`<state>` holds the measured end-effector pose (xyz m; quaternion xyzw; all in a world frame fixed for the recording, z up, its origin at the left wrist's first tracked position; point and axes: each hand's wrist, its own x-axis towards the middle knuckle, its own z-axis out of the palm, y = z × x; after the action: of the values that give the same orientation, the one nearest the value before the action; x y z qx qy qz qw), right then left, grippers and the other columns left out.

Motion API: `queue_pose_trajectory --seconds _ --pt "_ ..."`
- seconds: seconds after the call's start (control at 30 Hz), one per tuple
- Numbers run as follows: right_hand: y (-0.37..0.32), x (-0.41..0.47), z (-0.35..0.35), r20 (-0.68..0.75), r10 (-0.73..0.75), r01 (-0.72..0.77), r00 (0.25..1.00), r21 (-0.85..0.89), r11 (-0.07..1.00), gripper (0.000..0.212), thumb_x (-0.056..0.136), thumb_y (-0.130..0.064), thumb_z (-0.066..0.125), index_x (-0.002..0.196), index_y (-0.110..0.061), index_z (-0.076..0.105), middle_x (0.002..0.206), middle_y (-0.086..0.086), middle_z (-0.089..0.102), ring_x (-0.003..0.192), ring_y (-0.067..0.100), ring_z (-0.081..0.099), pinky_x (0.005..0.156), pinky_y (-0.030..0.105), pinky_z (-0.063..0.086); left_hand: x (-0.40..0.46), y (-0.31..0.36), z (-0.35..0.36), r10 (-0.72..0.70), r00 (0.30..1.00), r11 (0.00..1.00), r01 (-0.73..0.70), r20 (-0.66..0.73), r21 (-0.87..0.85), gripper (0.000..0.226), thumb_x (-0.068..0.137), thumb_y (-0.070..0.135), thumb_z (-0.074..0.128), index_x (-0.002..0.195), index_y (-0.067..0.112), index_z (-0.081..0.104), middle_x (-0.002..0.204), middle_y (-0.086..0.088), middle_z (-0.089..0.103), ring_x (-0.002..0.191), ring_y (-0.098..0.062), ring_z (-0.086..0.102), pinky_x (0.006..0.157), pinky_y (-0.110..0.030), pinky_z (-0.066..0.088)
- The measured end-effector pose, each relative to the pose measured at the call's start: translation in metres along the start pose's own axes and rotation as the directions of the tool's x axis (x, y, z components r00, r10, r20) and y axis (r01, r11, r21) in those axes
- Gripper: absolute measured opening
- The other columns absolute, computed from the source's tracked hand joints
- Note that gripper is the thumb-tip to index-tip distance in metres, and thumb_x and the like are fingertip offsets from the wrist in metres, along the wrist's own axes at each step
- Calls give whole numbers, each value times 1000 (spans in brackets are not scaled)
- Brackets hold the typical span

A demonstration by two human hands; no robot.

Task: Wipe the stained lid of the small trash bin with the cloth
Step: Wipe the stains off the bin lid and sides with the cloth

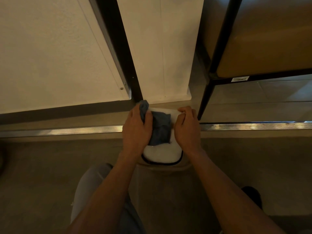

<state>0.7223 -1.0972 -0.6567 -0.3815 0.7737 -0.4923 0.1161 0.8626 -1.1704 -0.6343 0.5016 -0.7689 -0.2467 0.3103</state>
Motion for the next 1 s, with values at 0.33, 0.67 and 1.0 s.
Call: queue_pose_trajectory --seconds 0.33,0.67,1.0 --pt "0 0 1 -20 -22 22 1000 -34 999 21 102 -18 40 116 -17 55 96 -10 53 73 -3 49 65 4 34 -54 -39 -1 11 995 973 12 101 -231 58 103 45 39 155 27 23 159 -1 30 142 -11 32 112 -17 29" --pt "-4 -2 3 -32 -30 27 999 -80 996 19 103 -28 41 105 -15 54 94 -1 57 79 10 52 63 19 31 69 1 7 -191 914 971 124 357 203 42 99 54 40 95 21 65 96 -6 63 93 -27 61 82 -37 45" --pt "-2 -1 6 -72 -34 27 997 -100 995 18 101 -24 40 109 -16 54 99 2 61 80 9 48 63 14 32 5 -38 -7 232 962 968 -214 141 -133 30 104 39 44 129 25 53 123 8 56 112 -2 52 96 -12 39"
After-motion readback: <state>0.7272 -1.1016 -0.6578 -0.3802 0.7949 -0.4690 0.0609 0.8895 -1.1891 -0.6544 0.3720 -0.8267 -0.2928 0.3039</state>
